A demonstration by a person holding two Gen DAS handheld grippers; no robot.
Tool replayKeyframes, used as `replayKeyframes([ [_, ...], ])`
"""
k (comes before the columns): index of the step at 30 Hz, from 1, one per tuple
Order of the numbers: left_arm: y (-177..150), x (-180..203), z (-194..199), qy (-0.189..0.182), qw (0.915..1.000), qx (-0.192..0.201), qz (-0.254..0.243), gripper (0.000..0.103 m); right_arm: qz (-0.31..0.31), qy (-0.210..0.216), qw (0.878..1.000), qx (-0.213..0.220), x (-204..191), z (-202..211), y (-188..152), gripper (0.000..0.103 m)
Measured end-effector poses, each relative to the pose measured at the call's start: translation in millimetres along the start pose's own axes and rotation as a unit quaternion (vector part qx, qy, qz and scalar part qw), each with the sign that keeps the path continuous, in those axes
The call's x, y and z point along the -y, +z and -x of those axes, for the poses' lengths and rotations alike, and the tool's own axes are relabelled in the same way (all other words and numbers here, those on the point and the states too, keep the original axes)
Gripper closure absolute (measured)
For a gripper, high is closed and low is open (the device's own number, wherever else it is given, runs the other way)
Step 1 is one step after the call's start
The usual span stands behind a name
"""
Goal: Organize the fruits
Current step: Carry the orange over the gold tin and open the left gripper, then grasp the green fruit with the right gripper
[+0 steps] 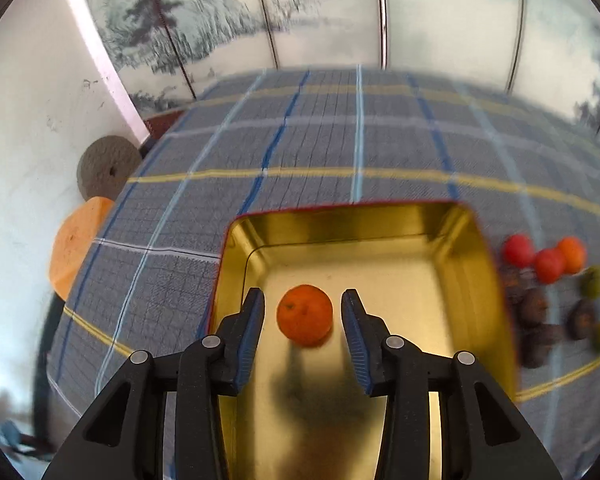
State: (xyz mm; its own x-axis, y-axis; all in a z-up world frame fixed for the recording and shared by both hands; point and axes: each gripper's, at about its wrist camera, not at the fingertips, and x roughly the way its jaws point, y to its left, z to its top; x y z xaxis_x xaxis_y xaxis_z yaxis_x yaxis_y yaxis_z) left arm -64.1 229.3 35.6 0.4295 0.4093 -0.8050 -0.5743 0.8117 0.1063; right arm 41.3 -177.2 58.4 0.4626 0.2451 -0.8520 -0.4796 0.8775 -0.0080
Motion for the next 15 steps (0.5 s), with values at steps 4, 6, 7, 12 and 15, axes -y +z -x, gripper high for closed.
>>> replayKeyframes([
  [4, -18.0, -0.9, 40.9, -0.004, 0.9989, 0.045, 0.010, 0.044, 0.024, 0.045, 0.997, 0.051, -21.1, 35.0, -15.2, 0.000],
  [6, -33.4, -0.3, 61.9, -0.012, 0.9977, 0.064, 0.017, 0.042, 0.056, 0.096, 0.991, 0.079, -43.8, 62.6, -25.0, 0.000],
  [7, -41.7, 1.2, 70.7, -0.017, 0.9975, 0.067, 0.018, 0.042, 0.074, 0.122, 0.986, 0.087, -55.9, 74.5, -29.3, 0.000],
  [12, -88.8, 12.7, 108.0, -0.020, 0.9965, 0.079, 0.020, 0.042, 0.170, 0.185, 0.965, 0.077, -118.8, 96.7, -46.4, 0.001],
  [15, -112.3, 10.2, 124.0, -0.026, 0.9959, 0.082, 0.029, 0.042, 0.203, 0.178, 0.961, 0.061, -143.2, 88.0, -53.5, 0.008],
])
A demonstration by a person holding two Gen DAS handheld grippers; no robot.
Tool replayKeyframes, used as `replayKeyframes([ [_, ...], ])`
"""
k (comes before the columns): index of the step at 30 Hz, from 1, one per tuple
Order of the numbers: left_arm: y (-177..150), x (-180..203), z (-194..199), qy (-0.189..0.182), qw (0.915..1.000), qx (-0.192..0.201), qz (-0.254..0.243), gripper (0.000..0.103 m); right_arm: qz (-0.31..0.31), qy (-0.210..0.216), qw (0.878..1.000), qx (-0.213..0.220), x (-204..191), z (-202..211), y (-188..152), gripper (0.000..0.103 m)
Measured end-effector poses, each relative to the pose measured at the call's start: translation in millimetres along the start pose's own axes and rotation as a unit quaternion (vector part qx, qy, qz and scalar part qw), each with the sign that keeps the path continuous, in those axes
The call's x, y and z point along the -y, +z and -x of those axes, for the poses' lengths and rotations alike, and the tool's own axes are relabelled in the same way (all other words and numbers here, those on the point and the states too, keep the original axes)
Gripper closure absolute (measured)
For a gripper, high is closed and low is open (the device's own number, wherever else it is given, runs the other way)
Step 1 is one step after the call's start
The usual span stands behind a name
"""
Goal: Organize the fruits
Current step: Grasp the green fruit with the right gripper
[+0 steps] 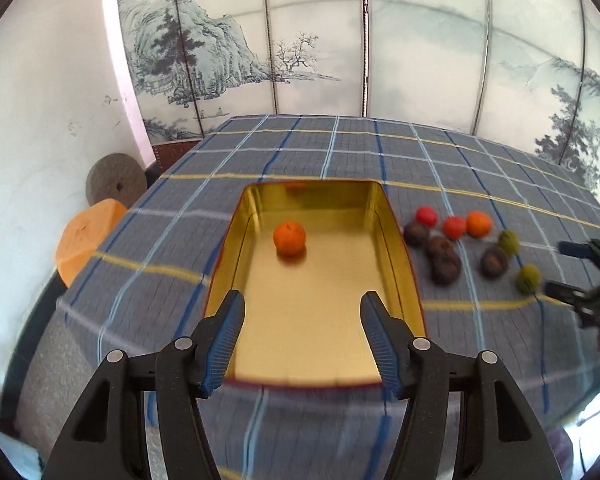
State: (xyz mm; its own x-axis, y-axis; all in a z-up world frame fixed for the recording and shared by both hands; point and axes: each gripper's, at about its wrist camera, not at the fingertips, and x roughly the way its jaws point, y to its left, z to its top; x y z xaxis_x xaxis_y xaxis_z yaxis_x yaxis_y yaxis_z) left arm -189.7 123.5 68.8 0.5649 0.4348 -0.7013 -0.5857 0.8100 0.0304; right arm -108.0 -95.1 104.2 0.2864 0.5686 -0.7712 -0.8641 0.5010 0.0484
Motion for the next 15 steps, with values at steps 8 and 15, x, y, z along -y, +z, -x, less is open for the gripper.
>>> replayKeyframes([
  [8, -15.9, 0.3, 23.2, 0.012, 0.9998, 0.008, -0.011, 0.042, -0.007, 0.009, 0.997, -0.071, -1.4, -44.2, -2.5, 0.067],
  [15, -9.3, -6.2, 29.0, 0.041, 0.9989, 0.022, -0.008, 0.042, -0.003, 0.039, 0.999, -0.035, -22.4, -9.4, 20.9, 0.072],
])
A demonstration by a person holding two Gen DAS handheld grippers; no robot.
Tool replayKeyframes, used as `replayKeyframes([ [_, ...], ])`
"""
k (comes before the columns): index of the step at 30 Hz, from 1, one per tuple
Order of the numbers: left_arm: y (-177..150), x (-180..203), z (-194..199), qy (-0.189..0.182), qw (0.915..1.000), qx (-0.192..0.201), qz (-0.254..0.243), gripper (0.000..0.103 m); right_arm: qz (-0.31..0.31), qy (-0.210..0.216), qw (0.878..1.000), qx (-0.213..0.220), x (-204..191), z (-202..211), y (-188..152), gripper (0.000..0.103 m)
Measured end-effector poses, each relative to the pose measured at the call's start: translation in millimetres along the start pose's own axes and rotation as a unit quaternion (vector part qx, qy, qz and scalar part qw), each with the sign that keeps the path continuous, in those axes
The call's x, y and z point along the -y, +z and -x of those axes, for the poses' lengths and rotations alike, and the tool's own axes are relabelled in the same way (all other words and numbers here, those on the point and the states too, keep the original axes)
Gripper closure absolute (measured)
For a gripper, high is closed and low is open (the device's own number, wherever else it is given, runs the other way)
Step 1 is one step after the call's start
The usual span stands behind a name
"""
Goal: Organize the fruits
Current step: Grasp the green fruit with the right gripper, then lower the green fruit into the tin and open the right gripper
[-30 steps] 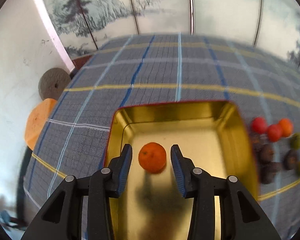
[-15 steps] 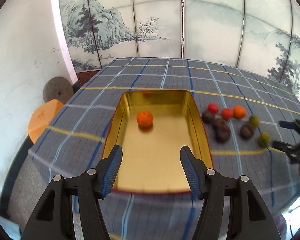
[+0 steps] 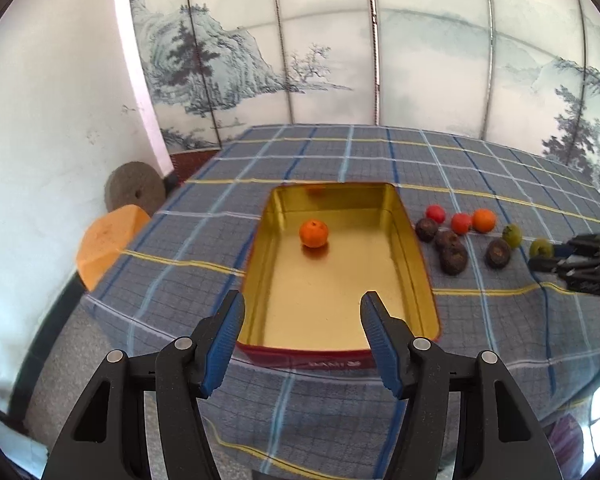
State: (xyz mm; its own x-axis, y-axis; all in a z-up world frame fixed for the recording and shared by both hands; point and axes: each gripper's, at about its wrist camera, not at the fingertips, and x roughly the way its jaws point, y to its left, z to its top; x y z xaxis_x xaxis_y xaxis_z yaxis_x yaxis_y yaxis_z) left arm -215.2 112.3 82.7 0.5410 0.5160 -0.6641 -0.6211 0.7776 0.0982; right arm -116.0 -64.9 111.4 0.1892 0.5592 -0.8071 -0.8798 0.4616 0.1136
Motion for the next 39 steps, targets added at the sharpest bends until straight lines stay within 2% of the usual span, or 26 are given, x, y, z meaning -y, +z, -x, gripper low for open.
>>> replayKeyframes([
  [3, 2.2, -1.4, 1.6, 0.021, 0.9998, 0.006, -0.004, 0.041, 0.019, 0.034, 0.999, 0.028, -25.9, 12.7, 32.9, 0.072],
  [6, 1.8, -4.0, 1.9, 0.036, 0.9993, 0.005, -0.009, 0.041, 0.034, 0.082, 0.995, 0.039, -55.3, 4.0, 70.5, 0.071],
  [9, 3.5, -10.5, 1.7, 0.043, 0.9990, 0.004, -0.010, 0.040, 0.051, 0.104, 0.993, 0.034, -82.3, -16.3, 96.8, 0.071],
  [13, 5.3, -17.5, 2.3, 0.053, 0.9985, 0.002, -0.009, 0.039, 0.063, 0.124, 0.990, 0.007, -111.2, -53.0, 120.1, 0.071],
  [17, 5.8, -22.1, 1.5, 0.068, 0.9976, 0.004, -0.014, 0.038, 0.073, 0.115, 0.990, -0.021, -129.7, -86.5, 134.9, 0.071],
  [24, 6.8, -27.5, 0.8, 0.073, 0.9972, 0.007, -0.014, 0.035, 0.074, 0.092, 0.992, -0.052, -128.3, -120.7, 140.8, 0.070],
  [39, 7.7, -27.0, -9.5, 0.055, 0.9984, -0.011, -0.011, 0.033, 0.090, 0.068, 0.992, -0.060, -137.9, -151.1, 151.2, 0.069],
])
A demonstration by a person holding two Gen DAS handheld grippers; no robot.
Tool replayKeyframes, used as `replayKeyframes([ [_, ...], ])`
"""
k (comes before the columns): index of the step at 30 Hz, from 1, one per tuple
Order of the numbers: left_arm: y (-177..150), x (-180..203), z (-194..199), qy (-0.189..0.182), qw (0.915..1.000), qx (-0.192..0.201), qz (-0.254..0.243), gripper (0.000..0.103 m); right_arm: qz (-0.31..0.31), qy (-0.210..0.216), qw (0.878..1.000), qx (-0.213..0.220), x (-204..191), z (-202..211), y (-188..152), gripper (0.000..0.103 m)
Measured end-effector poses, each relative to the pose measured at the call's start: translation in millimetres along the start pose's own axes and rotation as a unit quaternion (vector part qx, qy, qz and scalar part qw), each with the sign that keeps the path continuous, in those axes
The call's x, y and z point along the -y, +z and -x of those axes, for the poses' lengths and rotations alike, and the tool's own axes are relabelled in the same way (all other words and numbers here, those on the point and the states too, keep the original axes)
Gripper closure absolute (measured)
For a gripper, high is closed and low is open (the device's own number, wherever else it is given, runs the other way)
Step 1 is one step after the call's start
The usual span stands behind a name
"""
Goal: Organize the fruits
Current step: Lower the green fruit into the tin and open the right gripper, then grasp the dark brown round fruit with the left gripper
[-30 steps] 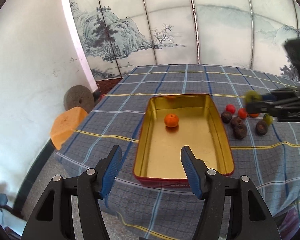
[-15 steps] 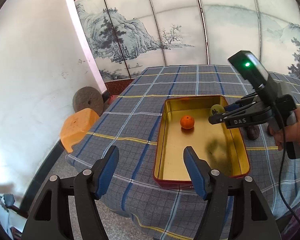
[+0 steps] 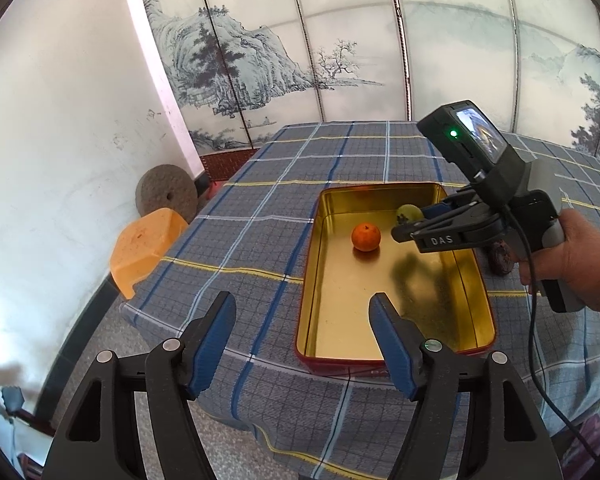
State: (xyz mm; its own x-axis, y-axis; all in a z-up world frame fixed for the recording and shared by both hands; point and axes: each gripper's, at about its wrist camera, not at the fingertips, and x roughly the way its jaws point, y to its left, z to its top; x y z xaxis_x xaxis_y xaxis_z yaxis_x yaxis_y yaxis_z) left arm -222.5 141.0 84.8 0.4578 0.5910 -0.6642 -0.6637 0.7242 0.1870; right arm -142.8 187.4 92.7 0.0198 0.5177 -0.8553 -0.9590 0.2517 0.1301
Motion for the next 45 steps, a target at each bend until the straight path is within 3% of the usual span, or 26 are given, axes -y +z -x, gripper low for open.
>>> replayKeyframes([
  [2, -0.1, 1.6, -1.2, -0.003, 1.0000, -0.002, -0.001, 0.033, 0.000, 0.003, 1.000, 0.006, -1.1, 1.4, 1.7, 0.068],
  [7, -0.8, 5.8, -0.9, -0.011, 0.9999, -0.003, -0.004, 0.032, -0.007, 0.017, 0.998, 0.066, -1.8, 26.5, 4.0, 0.038],
  [14, 0.7, 15.2, 6.2, -0.015, 0.9997, 0.003, -0.018, 0.030, -0.016, 0.016, 0.989, 0.148, 3.0, 90.9, -21.9, 0.031],
  [19, 1.3, 29.9, 12.8, -0.037, 0.9986, 0.005, -0.039, 0.029, -0.036, -0.046, 0.982, 0.181, 27.5, 139.6, -89.0, 0.022],
  [22, 5.1, 46.6, 17.9, -0.073, 0.9950, 0.009, -0.069, 0.029, -0.071, -0.101, 0.979, 0.165, 62.3, 157.5, -141.4, 0.022],
  [26, 11.5, 84.0, 22.6, -0.125, 0.9835, 0.017, -0.130, 0.029, -0.130, -0.188, 0.967, 0.112, 118.9, 168.4, -207.4, 0.022],
  [29, 20.2, 116.9, 17.9, -0.170, 0.9705, 0.011, -0.171, 0.029, -0.180, -0.203, 0.957, 0.104, 156.3, 178.3, -244.0, 0.022],
  [33, 38.6, 159.2, -8.7, -0.215, 0.9554, -0.035, -0.199, 0.030, -0.226, -0.195, 0.947, 0.115, 181.7, 185.0, -275.0, 0.022],
  [36, 50.0, 184.0, -34.6, -0.225, 0.9508, -0.070, -0.201, 0.034, -0.240, -0.181, 0.945, 0.129, 186.9, 188.7, -282.0, 0.022],
  [42, 58.9, 211.9, -86.9, -0.199, 0.9497, -0.105, -0.218, 0.037, -0.247, -0.155, 0.943, 0.160, 191.7, 196.6, -288.1, 0.022],
  [45, 55.9, 217.5, -107.9, -0.187, 0.9466, -0.128, -0.229, 0.037, -0.249, -0.143, 0.943, 0.169, 192.2, 198.5, -288.7, 0.017],
])
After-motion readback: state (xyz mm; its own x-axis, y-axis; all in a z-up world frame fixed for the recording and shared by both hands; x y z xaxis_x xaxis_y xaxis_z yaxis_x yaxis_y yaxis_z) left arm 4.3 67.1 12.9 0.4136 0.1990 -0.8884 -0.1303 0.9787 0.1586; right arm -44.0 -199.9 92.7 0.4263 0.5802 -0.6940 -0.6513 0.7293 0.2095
